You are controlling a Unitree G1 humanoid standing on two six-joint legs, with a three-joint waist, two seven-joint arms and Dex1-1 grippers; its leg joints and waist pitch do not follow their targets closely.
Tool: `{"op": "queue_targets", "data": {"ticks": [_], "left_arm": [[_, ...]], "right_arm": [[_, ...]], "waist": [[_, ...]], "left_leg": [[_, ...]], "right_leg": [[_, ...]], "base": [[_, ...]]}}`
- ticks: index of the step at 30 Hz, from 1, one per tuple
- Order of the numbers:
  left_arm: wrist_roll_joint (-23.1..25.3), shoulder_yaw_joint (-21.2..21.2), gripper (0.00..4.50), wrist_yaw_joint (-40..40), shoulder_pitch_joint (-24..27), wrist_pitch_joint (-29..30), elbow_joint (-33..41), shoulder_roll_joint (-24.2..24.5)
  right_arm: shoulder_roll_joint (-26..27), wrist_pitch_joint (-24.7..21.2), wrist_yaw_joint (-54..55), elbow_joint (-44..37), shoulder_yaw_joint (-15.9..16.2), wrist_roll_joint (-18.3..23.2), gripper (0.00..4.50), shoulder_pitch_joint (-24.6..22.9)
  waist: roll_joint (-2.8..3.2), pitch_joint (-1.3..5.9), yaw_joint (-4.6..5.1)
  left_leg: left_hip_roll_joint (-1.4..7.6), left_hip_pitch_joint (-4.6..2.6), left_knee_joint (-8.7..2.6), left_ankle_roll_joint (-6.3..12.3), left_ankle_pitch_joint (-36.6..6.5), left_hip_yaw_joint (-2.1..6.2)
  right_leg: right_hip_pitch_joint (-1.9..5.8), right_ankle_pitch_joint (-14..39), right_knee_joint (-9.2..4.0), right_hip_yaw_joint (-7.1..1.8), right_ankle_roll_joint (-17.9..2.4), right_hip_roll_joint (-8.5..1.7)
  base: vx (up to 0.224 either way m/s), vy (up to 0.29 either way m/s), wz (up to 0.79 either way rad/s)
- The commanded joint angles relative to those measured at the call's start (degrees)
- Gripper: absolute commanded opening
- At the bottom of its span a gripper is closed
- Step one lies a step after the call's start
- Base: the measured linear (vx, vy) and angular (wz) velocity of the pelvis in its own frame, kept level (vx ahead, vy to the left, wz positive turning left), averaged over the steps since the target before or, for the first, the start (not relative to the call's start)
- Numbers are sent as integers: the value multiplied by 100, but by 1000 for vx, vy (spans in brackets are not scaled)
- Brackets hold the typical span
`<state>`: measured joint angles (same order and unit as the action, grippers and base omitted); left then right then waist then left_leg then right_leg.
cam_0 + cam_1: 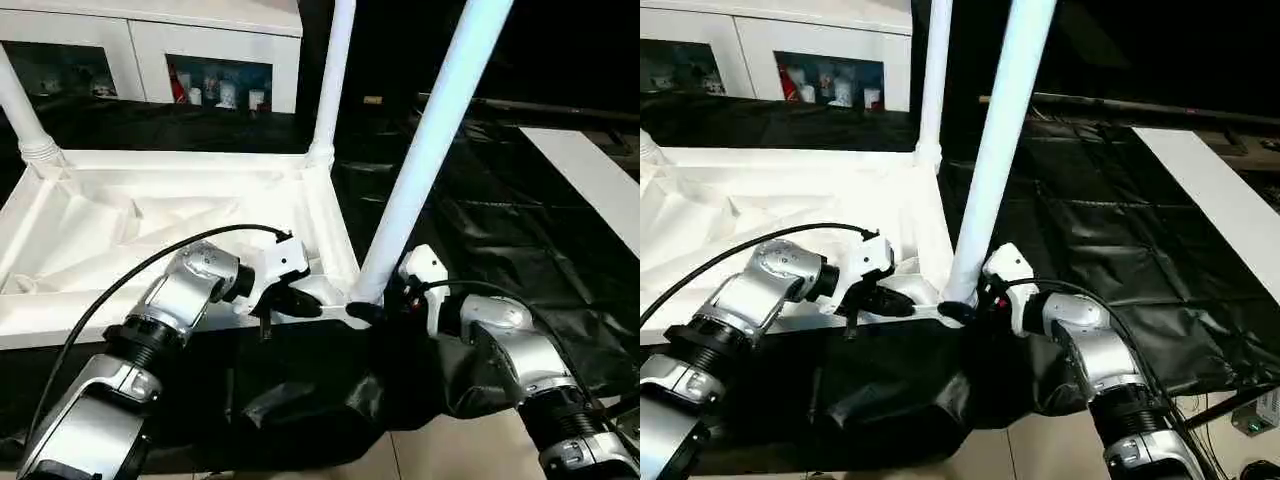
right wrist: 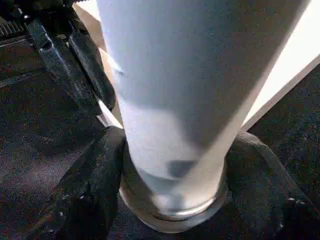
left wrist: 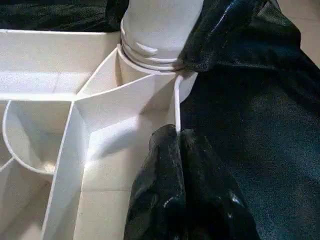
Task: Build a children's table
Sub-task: Rotate leg to tighten
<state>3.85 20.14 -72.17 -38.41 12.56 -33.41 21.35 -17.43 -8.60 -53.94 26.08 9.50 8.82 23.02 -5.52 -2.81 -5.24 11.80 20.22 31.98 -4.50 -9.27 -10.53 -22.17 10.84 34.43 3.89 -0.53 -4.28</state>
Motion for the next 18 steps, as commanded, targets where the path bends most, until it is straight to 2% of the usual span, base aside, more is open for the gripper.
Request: {"op": "queue_targets", "data": {"ticks": [1, 7, 9, 11, 12, 13, 14, 15, 16, 18], "left_arm": [[137, 310, 0, -82, 166, 88, -47, -47], [83, 254, 0, -15, 197, 159, -22, -108], [142, 166, 0, 471, 130, 258, -212, -365], [161, 85, 0, 828, 54, 347, -371, -572], [180, -18, 0, 1238, -51, 411, -570, -767], [182, -69, 0, 1431, -110, 439, -675, -871], [184, -187, 0, 1880, -248, 501, -922, -1115], [208, -287, 0, 2374, -410, 497, -1177, -1351], [213, -302, 0, 2453, -437, 494, -1217, -1388], [224, -354, 0, 2796, -609, 420, -1474, -1610]], "right_arm": [[-13, -46, -162, 57, 76, 23, 277, 33], [123, -120, 25, 80, -62, 113, 262, 12], [501, -66, 1124, 511, -290, -93, 262, 115], [703, -33, 1649, 737, -392, -165, 261, 166], [866, -41, 2075, 912, -517, -160, 261, 239], [950, -46, 2340, 1015, -586, -168, 261, 293], [1145, -59, 2966, 1259, -752, -188, 261, 420], [1334, -68, 3638, 1523, -979, -163, 261, 580], [1365, -70, 3749, 1567, -1020, -160, 261, 608], [1523, -91, 4291, 1850, -1210, -115, 261, 804]], "waist": [[40, 323, 2], [37, 328, 12], [53, 314, 21], [55, 281, 43], [49, 270, 64], [52, 274, 79], [68, 260, 104], [79, 255, 123], [67, 272, 150], [86, 289, 178]], "left_leg": [[186, -47, -321, 59, -1254, 42], [185, -44, -317, 74, -1198, 40], [189, -51, -330, 21, -1272, 43], [182, -76, -353, -120, -1608, 53], [184, -86, -364, -207, -1879, 88], [182, -84, -359, -232, -1969, 94], [182, -130, -357, -328, -2277, 115], [182, -130, -367, -364, -2381, 137], [169, -123, -362, -390, -2487, 156], [172, -104, -372, -357, -2494, 168]], "right_leg": [[217, 1137, -379, -278, -1118, -404], [221, 1068, -367, -276, -1151, -401], [193, 1195, -382, -277, -1149, -412], [153, 1773, -445, -270, -1036, -418], [149, 2240, -481, -259, -909, -427], [138, 2365, -488, -260, -861, -423], [72, 2747, -535, -251, -766, -436], [69, 2863, -542, -239, -725, -435], [79, 3016, -561, -219, -623, -442], [94, 2791, -572, -222, -598, -439]], "base": [[0, 0, 0], [0, 0, 0], [0, 0, 0], [0, 0, 0], [0, 0, 0], [0, 0, 0], [0, 0, 0], [0, 0, 0], [-51, 28, -6], [0, 0, 0]]}}
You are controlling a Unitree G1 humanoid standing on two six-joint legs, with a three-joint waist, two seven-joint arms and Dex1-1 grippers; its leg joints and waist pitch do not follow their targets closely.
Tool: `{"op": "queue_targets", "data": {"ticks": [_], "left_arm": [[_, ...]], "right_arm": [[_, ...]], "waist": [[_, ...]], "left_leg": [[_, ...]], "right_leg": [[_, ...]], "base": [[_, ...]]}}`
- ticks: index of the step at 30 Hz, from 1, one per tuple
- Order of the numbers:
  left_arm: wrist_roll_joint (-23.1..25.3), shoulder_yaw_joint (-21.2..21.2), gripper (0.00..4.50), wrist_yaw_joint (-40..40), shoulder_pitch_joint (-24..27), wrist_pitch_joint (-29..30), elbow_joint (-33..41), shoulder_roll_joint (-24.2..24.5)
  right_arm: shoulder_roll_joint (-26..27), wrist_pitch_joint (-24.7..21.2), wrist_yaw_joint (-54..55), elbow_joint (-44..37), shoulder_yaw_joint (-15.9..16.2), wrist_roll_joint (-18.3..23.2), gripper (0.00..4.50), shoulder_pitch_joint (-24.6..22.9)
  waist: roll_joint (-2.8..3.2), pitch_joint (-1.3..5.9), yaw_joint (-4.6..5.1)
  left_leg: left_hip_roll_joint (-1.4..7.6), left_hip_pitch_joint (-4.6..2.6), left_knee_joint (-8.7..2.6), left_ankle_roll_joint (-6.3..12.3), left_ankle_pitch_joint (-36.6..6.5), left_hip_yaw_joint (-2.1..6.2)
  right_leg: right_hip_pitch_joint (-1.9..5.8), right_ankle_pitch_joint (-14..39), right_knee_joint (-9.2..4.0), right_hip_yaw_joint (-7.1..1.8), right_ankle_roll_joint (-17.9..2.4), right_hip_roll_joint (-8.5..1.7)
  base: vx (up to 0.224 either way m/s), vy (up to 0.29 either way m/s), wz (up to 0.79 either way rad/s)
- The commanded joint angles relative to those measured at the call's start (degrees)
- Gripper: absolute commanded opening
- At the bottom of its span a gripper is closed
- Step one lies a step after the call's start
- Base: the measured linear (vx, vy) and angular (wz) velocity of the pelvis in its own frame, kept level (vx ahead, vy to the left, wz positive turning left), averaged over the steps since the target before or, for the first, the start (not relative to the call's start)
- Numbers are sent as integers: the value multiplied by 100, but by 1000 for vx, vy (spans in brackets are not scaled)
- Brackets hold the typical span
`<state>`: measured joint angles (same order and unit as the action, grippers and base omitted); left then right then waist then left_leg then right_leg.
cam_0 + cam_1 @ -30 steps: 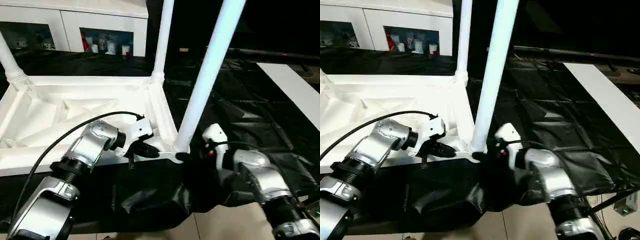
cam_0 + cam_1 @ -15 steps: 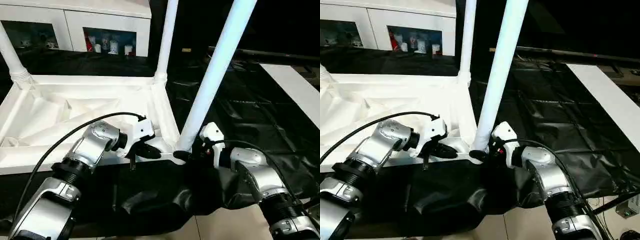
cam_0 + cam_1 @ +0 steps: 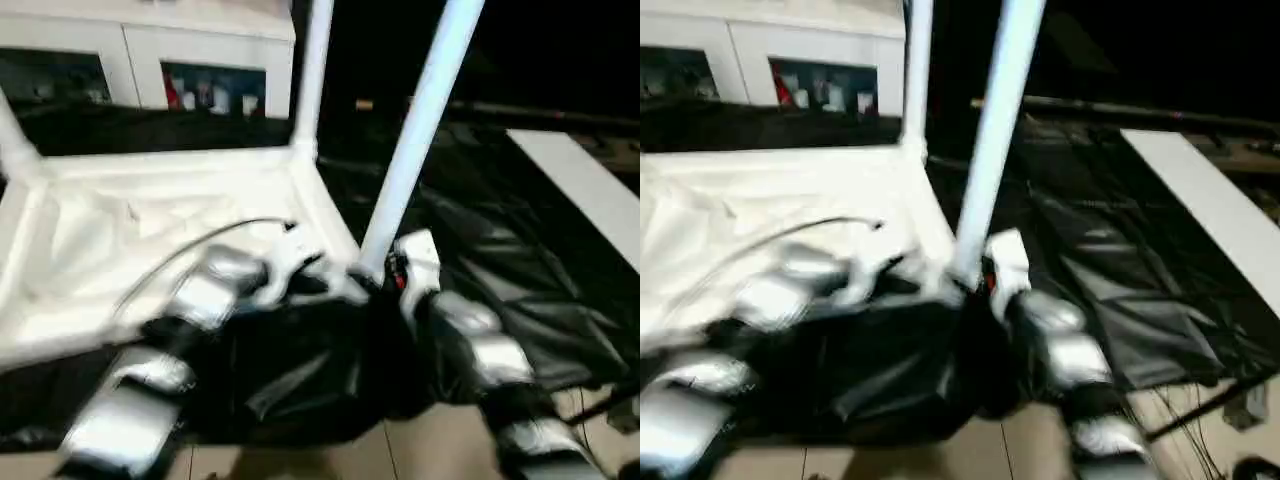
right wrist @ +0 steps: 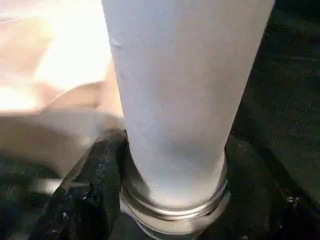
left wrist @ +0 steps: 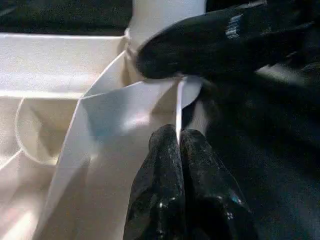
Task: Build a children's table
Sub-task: Rotate leg to tighten
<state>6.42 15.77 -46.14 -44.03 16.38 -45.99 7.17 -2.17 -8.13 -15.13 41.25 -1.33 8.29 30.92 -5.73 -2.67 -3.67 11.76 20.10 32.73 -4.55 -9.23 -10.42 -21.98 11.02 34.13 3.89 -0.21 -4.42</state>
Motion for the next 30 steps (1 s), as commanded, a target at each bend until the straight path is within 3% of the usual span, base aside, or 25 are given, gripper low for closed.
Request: {"op": "queue_targets", "data": {"ticks": [1, 2, 4, 5, 6, 7, 12, 13, 16, 17, 20, 21, 22, 23, 25, 26, 27, 28, 29, 30], "left_arm": [[0, 74, 0, 338, -129, -45, -354, -289], [57, 62, 0, 503, -228, -153, -531, -400], [106, 51, 0, 578, -290, -235, -663, -456], [144, 56, 0, 591, -333, -293, -779, -471], [171, 63, 0, 587, -352, -339, -845, -464], [186, 71, 0, 578, -359, -365, -879, -453], [244, 157, 0, 423, -356, -538, -1010, -322], [243, 167, 0, 369, -341, -596, -1015, -285], [229, 169, 0, 168, -310, -861, -1023, -215], [212, 143, 0, 122, -292, -952, -1006, -184], [160, 116, 0, -19, -234, -1262, -907, -128], [4, 0, 0, -182, -165, -1521, -755, -80], [-67, -51, 0, -254, -143, -1582, -697, -67], [-112, -81, 0, -301, -130, -1619, -662, -60], [-315, -160, 43, -588, -58, -1484, -358, 1], [-696, -240, 54, -1181, 134, -905, 438, 204], [-744, -233, 54, -1281, 175, -790, 595, 259], [-839, -197, 57, -1512, 280, -499, 977, 412], [-892, -98, 65, -1772, 429, -121, 1464, 667], [-900, -52, 75, -1873, 498, 35, 1672, 791]], "right_arm": [[53, -99, 580, 470, -172, -69, 261, 115], [108, -11, 744, 633, -188, -109, 261, 235], [130, 91, 804, 727, -172, -175, 261, 301], [149, 199, 707, 741, -140, -197, 261, 320], [169, 250, 436, 669, -152, -102, 261, 297], [181, 273, 236, 609, -165, -22, 317, 274], [-34, 323, -407, 138, 14, 44, 366, 46], [-171, 308, -573, -63, 138, -12, 376, -59], [-530, 229, -1088, -721, 335, -3, 376, -399], [-716, 156, -1390, -1118, 366, 62, 376, -609], [-956, -5, -1760, -1702, 310, 253, 376, -917], [-1183, -102, -2061, -2261, 283, 414, 376, -1232], [-1248, -121, -2140, -2419, 275, 457, 376, -1325], [-1286, -133, -2185, -2514, 270, 485, 376, -1381], [-1388, -235, -2294, -2797, 282, 609, 381, -1539], [-1530, -443, -2471, -3313, 333, 799, 381, -1808], [-1540, -465, -2489, -3384, 349, 814, 381, -1840], [-1546, -528, -2516, -3534, 385, 833, 381, -1898], [-1495, -604, -2505, -3636, 428, 809, 381, -1906], [-1459, -631, -2491, -3655, 447, 792, 381, -1892]], "waist": [[104, 282, 48], [87, 280, 51], [76, 286, 30], [146, 291, 15], [115, 299, 18], [88, 299, 7], [90, 302, -32], [41, 294, -35], [53, 286, -83], [25, 279, -104], [9, 272, -132], [31, 278, -131], [8, 285, -187], [16, 283, -184], [33, 295, -193], [35, 296, -187], [25, 328, -209], [36, 369, -205], [42, 365, -168], [49, 350, -151]], "left_leg": [[167, -83, -446, -330, -2474, 142], [155, -103, -437, -290, -2502, 127], [149, -73, -428, -197, -2323, 109], [140, -63, -427, -155, -2214, 101], [142, -63, -421, -136, -2171, 85], [137, -46, -421, -73, -2092, 80], [162, -25, -424, 31, -1824, 70], [164, -21, -423, 50, -1802, 65], [171, -29, -420, 104, -1777, 62], [167, -6, -428, 158, -1768, 66], [166, -10, -423, 222, -1761, 66], [171, -4, -428, 220, -1708, 75], [190, -11, -413, 274, -1583, 71], [192, -18, -415, 295, -1530, 57], [192, 3, -418, 274, -1458, 60], [200, -7, -411, 268, -1448, 55], [221, 11, -403, 284, -1184, 63], [234, 9, -370, 339, -870, 50], [226, 44, -365, 405, -573, 40], [208, 44, -357, 424, -544, 23]], "right_leg": [[64, 2572, -538, -227, -658, -406], [46, 2508, -551, -231, -671, -399], [73, 2342, -546, -248, -685, -414], [79, 2195, -534, -261, -708, -412], [78, 2104, -539, -265, -720, -400], [108, 1967, -516, -262, -761, -385], [145, 1683, -476, -260, -915, -396], [157, 1703, -486, -255, -907, -391], [167, 1749, -499, -256, -857, -396], [187, 1843, -506, -255, -800, -395], [168, 2084, -536, -259, -689, -412], [167, 2118, -528, -262, -701, -426], [186, 1921, -521, -270, -691, -422], [159, 1732, -496, -273, -802, -410], [188, 1601, -470, -264, -874, -410], [169, 1527, -457, -268, -915, -410], [217, 1072, -373, -272, -1050, -416], [204, 496, -291, -272, -1208, -403], [200, -16, -228, -261, -1341, -367], [178, -82, -228, -254, -1371, -343]], "base": [[0, 0, 0], [0, 0, 0], [0, 0, 0], [0, 0, 0], [0, 0, 0], [0, 0, 0], [0, 0, 0], [0, 0, 0], [0, 0, 0], [0, 0, 0], [0, 0, 0], [0, 0, 0], [0, 0, 0], [0, 0, 0], [0, 0, 0], [0, 0, 0], [0, 0, 0], [0, 0, 0], [0, 0, 0], [0, 0, 0]]}}
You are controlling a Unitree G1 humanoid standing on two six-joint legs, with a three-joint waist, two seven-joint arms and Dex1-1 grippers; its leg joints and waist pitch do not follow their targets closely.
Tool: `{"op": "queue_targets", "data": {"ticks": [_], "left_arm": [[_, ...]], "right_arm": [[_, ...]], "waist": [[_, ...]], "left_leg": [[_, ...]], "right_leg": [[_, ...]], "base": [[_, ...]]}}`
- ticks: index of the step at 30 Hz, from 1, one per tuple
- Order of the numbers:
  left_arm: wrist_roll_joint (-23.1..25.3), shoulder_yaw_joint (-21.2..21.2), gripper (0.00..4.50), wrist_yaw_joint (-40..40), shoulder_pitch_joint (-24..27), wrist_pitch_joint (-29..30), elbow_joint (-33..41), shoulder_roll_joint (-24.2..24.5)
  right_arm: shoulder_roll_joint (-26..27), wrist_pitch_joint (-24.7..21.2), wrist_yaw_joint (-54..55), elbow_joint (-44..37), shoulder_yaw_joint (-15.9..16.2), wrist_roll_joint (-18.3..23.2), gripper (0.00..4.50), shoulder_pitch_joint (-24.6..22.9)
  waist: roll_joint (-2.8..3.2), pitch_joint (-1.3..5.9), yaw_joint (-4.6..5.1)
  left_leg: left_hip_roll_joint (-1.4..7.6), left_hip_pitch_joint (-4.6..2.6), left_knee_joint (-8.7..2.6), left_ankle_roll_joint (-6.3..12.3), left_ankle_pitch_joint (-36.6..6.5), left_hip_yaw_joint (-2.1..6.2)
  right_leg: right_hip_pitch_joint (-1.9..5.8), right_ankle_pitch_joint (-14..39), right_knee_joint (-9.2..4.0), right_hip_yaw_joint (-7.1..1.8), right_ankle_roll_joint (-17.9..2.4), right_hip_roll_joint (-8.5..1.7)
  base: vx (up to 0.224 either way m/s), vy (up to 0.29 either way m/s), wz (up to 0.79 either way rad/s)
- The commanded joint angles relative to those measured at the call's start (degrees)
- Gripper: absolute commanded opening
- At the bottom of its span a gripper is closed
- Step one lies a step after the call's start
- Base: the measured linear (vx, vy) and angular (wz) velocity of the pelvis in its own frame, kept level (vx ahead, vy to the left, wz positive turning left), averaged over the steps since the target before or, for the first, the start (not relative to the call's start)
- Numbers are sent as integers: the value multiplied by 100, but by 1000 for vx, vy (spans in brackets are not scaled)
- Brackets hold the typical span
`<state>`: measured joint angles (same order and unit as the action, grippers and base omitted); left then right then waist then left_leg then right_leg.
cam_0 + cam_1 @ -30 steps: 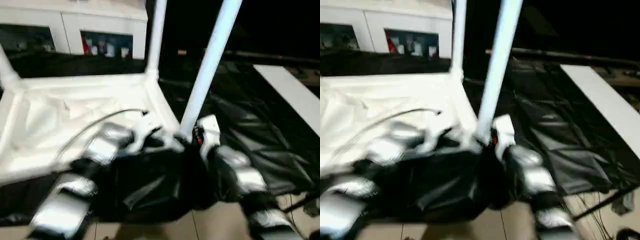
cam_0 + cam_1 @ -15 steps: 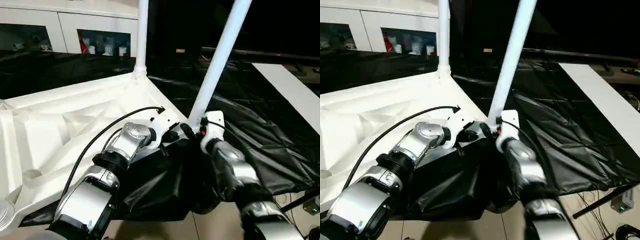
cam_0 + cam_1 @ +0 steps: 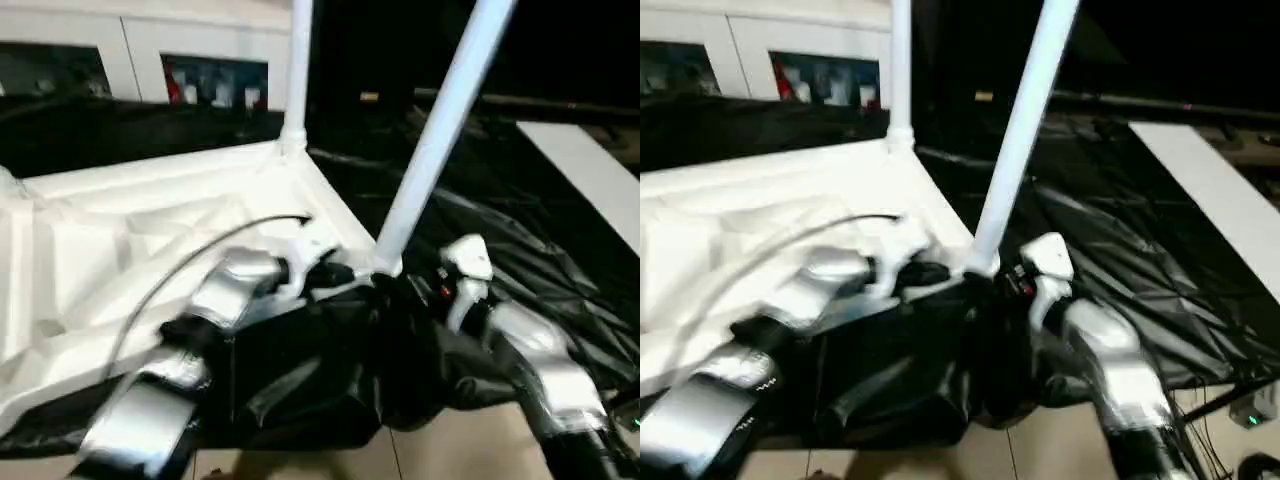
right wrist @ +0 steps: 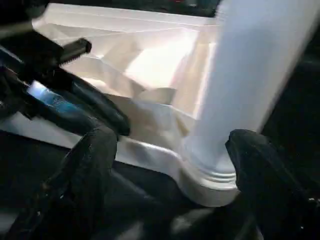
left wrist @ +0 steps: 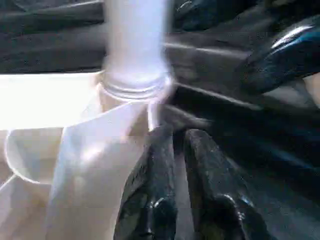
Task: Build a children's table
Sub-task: Rotate leg to tighten
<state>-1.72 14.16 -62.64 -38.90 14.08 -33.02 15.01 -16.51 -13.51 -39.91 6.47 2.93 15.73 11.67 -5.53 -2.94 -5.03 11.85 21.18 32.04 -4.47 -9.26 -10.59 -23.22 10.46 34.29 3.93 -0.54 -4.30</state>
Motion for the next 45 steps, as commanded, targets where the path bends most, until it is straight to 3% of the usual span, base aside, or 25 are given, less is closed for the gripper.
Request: {"op": "queue_targets", "data": {"ticks": [1, 3, 4, 7, 9, 11, 14, 15, 16, 18, 19, 22, 23, 27, 32, 36, 39, 40, 43, 45], "left_arm": [[-91, 138, 84, -329, 90, 440, 653, 184], [-132, 150, 98, -515, 302, 722, 1157, 526], [-157, 135, 98, -570, 396, 842, 1363, 670], [-373, 90, 121, -773, 687, 1336, 2090, 1048], [-470, 56, 132, -811, 906, 1734, 2666, 1310], [-304, 178, 150, -880, 1160, 1986, 3062, 1657], [-36, 180, 165, -704, 1363, 2033, 3184, 1850], [60, 144, 165, -585, 1399, 2014, 3159, 1870], [179, 66, 170, -393, 1427, 1990, 3093, 1866], [322, 6, 197, -195, 1480, 2046, 3115, 1926], [374, -19, 204, -119, 1514, 2078, 3141, 1960], [349, -22, 216, 85, 1657, 2240, 3341, 2132], [353, -17, 240, 137, 1719, 2304, 3444, 2203], [459, -82, 266, 326, 1879, 2386, 3661, 2275], [423, -177, 309, 638, 1948, 2388, 3799, 2217], [379, -205, 335, 823, 1943, 2373, 3850, 2171], [390, -233, 363, 957, 1946, 2291, 3806, 2133], [396, -238, 363, 992, 1960, 2273, 3792, 2128], [395, -264, 374, 1075, 2004, 2231, 3780, 2135], [393, -328, 399, 1166, 2047, 2142, 3739, 2122]], "right_arm": [[41, -129, 15, -172, 52, 36, 381, 79], [197, -164, 60, -68, 118, 37, 381, 226], [270, -158, 81, 4, 157, 22, 381, 304], [439, -175, 170, 195, 258, -12, 381, 528], [618, -111, 289, 451, 307, -79, 381, 756], [872, -7, 488, 919, 283, -168, 381, 1098], [1084, 118, 558, 1324, 316, -237, 381, 1408], [1179, 206, 700, 1520, 269, -269, 381, 1540], [1317, 332, 919, 1805, 161, -278, 381, 1727], [1458, 454, 1204, 2161, -23, -219, 381, 1943], [1511, 494, 1331, 2317, -107, -187, 381, 2032], [1596, 575, 1575, 2663, -248, -162, 381, 2199], [1621, 644, 1667, 2803, -294, -170, 381, 2255], [1659, 916, 2050, 3344, -551, -172, 381, 2466], [1353, 1343, 3135, 4343, -1172, -131, 381, 2846], [1064, 1519, 3386, 4681, -1364, -95, 381, 2997], [855, 1690, 3434, 4980, -1489, -70, 381, 3133], [775, 1741, 3465, 5074, -1521, -72, 381, 3169], [617, 1831, 3460, 5239, -1602, -52, 381, 3238], [431, 1878, 3447, 5331, -1677, -45, 381, 3270]], "waist": [[2, 359, -2], [32, 333, -1], [-35, 311, 30], [42, 301, 42], [-37, 281, 55], [12, 283, 68], [-40, 270, 68], [-49, 274, 69], [-43, 286, 59], [-37, 286, 41], [-89, 287, 49], [-91, 287, 39], [-97, 288, 48], [-107, 294, 54], [-68, 285, -9], [-70, 270, -93], [-108, 315, -136], [-157, 338, -141], [-138, 351, -146], [-168, 361, -140]], "left_leg": [[190, -73, -286, 423, -655, 24], [192, -93, -299, 325, -923, 15], [190, -52, -328, 246, -1030, 25], [211, -115, -353, -14, -1349, 36], [209, -110, -367, -80, -1398, 37], [209, -139, -367, -196, -1471, 42], [192, -134, -367, -248, -1435, 31], [181, -109, -372, -258, -1392, 32], [186, -148, -357, -294, -1349, 22], [179, -159, -360, -372, -1340, 21], [176, -134, -366, -390, -1376, 29], [162, -138, -362, -422, -1480, 34], [159, -132, -363, -420, -1523, 37], [158, -134, -357, -457, -1626, 46], [157, -246, -327, -567, -2030, 25], [152, -298, -312, -576, -2309, -1], [145, -230, -302, -528, -1949, -14], [140, -169, -288, -486, -1625, -23], [128, -92, -248, -447, -1312, -29], [111, -70, -219, -407, -1202, -40]], "right_leg": [[298, 143, -257, -257, -1357, -373], [277, 659, -318, -273, -1264, -385], [285, 1002, -333, -268, -1159, -385], [223, 1554, -364, -286, -968, -393], [208, 1651, -357, -283, -935, -376], [174, 1640, -350, -292, -923, -373], [162, 1478, -319, -308, -890, -352], [189, 1482, -317, -305, -858, -350], [155, 1406, -309, -313, -852, -365], [160, 1292, -293, -309, -853, -347], [182, 1309, -284, -309, -827, -352], [178, 1416, -291, -311, -716, -343], [173, 1466, -297, -311, -688, -338], [167, 1526, -291, -311, -700, -333], [48, 1825, -327, -309, -686, -317], [-6, 1941, -355, -316, -619, -286], [67, 1562, -286, -333, -606, -278], [115, 1276, -238, -340, -612, -271], [135, 957, -173, -353, -635, -257], [155, 830, -160, -341, -634, -245]], "base": [[0, 0, 0], [0, 0, 0], [0, 0, 0], [0, 0, 0], [0, 0, 0], [0, 0, 0], [0, 0, 0], [0, 0, 0], [0, 0, 0], [0, 0, 0], [0, 0, 0], [0, 0, 0], [0, 0, 0], [0, 0, 0], [0, 0, 0], [-16, 3, 14], [0, 0, 0], [0, 0, 0], [0, 0, 0], [0, 0, 0]]}}
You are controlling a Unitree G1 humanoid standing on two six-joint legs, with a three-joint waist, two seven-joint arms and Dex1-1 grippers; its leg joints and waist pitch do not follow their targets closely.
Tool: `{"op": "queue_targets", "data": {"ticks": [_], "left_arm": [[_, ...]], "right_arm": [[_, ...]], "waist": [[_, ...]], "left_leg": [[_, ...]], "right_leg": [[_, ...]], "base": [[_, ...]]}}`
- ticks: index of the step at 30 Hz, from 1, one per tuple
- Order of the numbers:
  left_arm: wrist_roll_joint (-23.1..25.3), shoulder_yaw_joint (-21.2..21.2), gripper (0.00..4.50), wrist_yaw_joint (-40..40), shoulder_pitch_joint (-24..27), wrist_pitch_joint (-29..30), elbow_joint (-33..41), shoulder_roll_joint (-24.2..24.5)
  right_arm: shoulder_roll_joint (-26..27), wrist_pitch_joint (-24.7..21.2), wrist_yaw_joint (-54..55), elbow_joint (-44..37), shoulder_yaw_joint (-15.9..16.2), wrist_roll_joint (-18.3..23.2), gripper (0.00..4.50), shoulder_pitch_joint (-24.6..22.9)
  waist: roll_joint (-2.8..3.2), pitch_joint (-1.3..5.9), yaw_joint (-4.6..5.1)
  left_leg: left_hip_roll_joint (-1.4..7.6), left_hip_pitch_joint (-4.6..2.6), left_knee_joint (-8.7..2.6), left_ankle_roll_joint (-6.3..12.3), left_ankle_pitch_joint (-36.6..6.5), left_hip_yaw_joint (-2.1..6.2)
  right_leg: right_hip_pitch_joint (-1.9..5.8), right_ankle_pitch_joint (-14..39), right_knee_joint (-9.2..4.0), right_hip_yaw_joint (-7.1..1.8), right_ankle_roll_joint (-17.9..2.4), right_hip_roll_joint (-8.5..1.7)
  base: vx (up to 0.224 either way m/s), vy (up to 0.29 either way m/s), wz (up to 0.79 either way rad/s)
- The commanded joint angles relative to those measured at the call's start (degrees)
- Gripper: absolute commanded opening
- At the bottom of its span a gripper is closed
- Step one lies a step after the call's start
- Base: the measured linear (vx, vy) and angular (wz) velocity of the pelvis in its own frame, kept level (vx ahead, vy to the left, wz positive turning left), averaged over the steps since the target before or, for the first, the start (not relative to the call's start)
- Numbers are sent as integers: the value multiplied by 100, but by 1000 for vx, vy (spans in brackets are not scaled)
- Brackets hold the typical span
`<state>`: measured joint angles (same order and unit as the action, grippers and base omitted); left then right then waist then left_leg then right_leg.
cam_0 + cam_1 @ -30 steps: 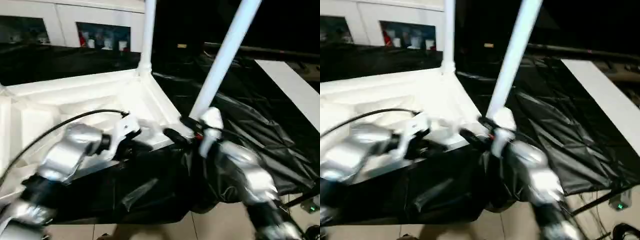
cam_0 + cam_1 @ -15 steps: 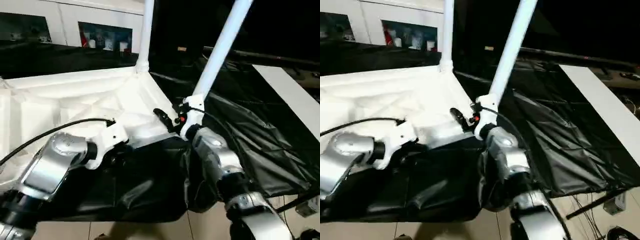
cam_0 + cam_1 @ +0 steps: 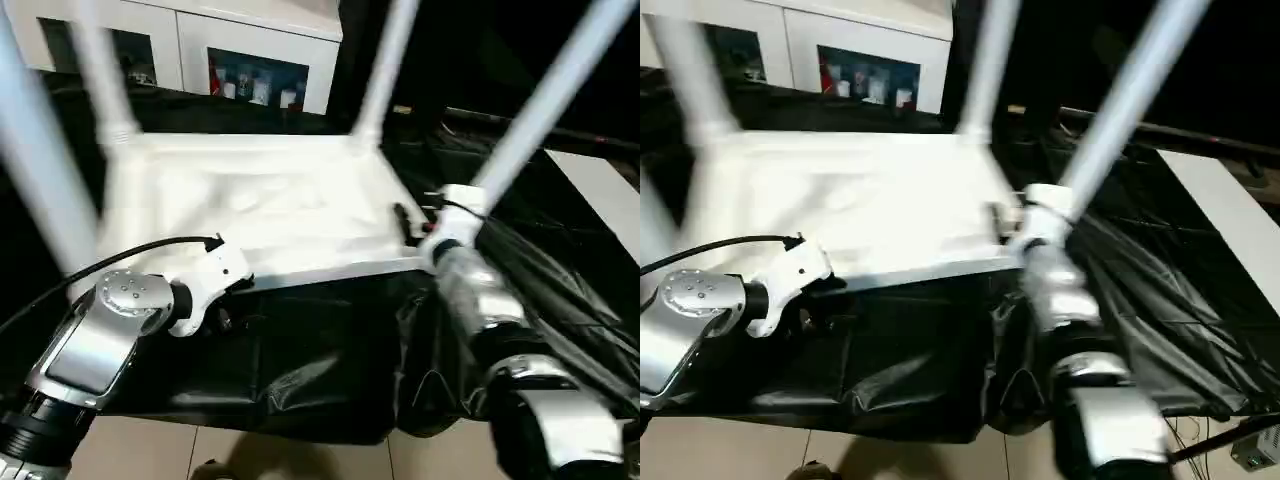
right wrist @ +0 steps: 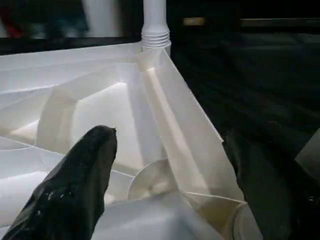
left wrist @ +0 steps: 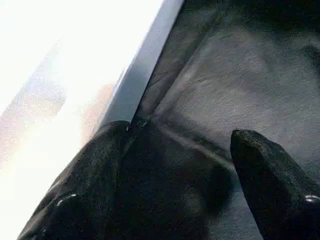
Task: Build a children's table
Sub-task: Rotate leg to tighten
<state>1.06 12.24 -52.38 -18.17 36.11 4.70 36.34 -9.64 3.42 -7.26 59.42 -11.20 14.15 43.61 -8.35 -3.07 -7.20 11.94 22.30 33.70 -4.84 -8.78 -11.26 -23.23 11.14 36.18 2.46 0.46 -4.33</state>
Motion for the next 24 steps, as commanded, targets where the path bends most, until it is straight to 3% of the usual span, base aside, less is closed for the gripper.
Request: {"op": "queue_targets", "data": {"ticks": [1, 3, 5, 7, 9, 10, 11, 13, 14, 15, 16, 17, 18, 19, 24], "left_arm": [[97, -156, 409, 150, -9, -113, -42, -19], [-17, -230, 417, 168, 75, -241, -22, -46], [-398, -457, 425, -25, 377, -505, 220, -83], [-939, -820, 446, -356, 858, -615, 633, -64], [-1117, -948, 446, -459, 1034, -612, 775, -36], [-1371, -1156, 446, -641, 1285, -474, 925, 25], [-1797, -1682, 446, -864, 1752, -313, 1067, 31], [-1964, -2239, 446, -847, 2109, -518, 937, -55], [-1950, -2647, 446, -706, 2253, -895, 683, -141], [-1996, -2894, 446, -653, 2308, -1130, 545, -219], [-2000, -2905, 446, -651, 2310, -1140, 539, -223], [-2169, -3285, 446, -600, 2356, -1521, 260, -307], [-2209, -3391, 446, -596, 2381, -1675, 138, -290], [-2293, -3636, 446, -517, 2397, -1920, -108, -282], [-2623, -4105, 446, -395, 2250, -2011, -380, -295]], "right_arm": [[-311, 198, 178, 69, -288, 120, 381, 89], [-417, 260, 103, 172, -294, 94, 381, 125], [-482, 321, -219, 180, -192, -2, 381, 120], [-457, 369, -614, 102, -36, -106, 381, 58], [-439, 392, -733, 80, 13, -137, 381, 34], [-400, 412, -877, -9, 107, -185, 381, -51], [-293, 443, -1091, -251, 281, -264, 381, -277], [-196, 511, -1176, -515, 479, -388, 381, -540], [-116, 521, -1172, -763, 527, -369, 381, -766], [-63, 510, -1151, -932, 536, -334, 381, -912], [-61, 509, -1150, -940, 537, -332, 381, -919], [5, 516, -1140, -1178, 557, -322, 381, -1158], [27, 504, -1127, -1250, 557, -324, 381, -1247], [75, 486, -1075, -1400, 555, -335, 381, -1449], [170, 447, -866, -1590, 535, -392, 381, -1931]], "waist": [[114, 371, 80], [101, 368, 98], [136, 360, 130], [117, 355, 167], [124, 372, 213], [123, 360, 226], [148, 335, 253], [161, 309, 300], [160, 308, 300], [161, 308, 307], [113, 305, 311], [128, 301, 286], [137, 281, 265], [143, 269, 245], [191, 251, 238]], "left_leg": [[104, -168, -384, -357, -1253, 31], [100, -155, -380, -353, -1326, 36], [102, -137, -384, -358, -1456, 49], [115, -111, -397, -338, -1498, 60], [118, -117, -374, -284, -1438, 53], [120, -119, -384, -265, -1447, 53], [123, -96, -405, -235, -1512, 57], [127, -116, -418, -260, -1748, 53], [122, -131, -424, -252, -1867, 59], [132, -137, -426, -255, -1918, 62], [135, -139, -432, -246, -1957, 68], [162, -187, -440, -272, -2134, 85], [157, -174, -451, -280, -2173, 85], [160, -204, -460, -310, -2345, 90], [165, -237, -486, -400, -2710, 114]], "right_leg": [[162, 803, -353, -194, -716, -250], [164, 969, -366, -190, -690, -261], [170, 1155, -392, -192, -677, -276], [184, 1182, -401, -184, -705, -276], [170, 981, -360, -186, -792, -260], [163, 983, -372, -182, -807, -250], [171, 1074, -384, -190, -829, -261], [136, 1274, -431, -199, -799, -235], [134, 1454, -471, -205, -744, -232], [128, 1501, -481, -214, -721, -236], [129, 1582, -495, -209, -692, -228], [87, 1753, -498, -209, -707, -233], [90, 1798, -505, -213, -697, -233], [59, 1918, -522, -220, -667, -236], [26, 2183, -550, -238, -612, -245]], "base": [[0, 0, 0], [0, 0, 0], [0, 0, 0], [0, 0, 0], [0, 0, 0], [0, 0, 0], [0, 0, 0], [0, 0, 0], [0, 0, 0], [0, 0, 0], [0, 0, 0], [0, 0, 0], [0, 0, 0], [0, 0, 0], [0, 0, 0]]}}
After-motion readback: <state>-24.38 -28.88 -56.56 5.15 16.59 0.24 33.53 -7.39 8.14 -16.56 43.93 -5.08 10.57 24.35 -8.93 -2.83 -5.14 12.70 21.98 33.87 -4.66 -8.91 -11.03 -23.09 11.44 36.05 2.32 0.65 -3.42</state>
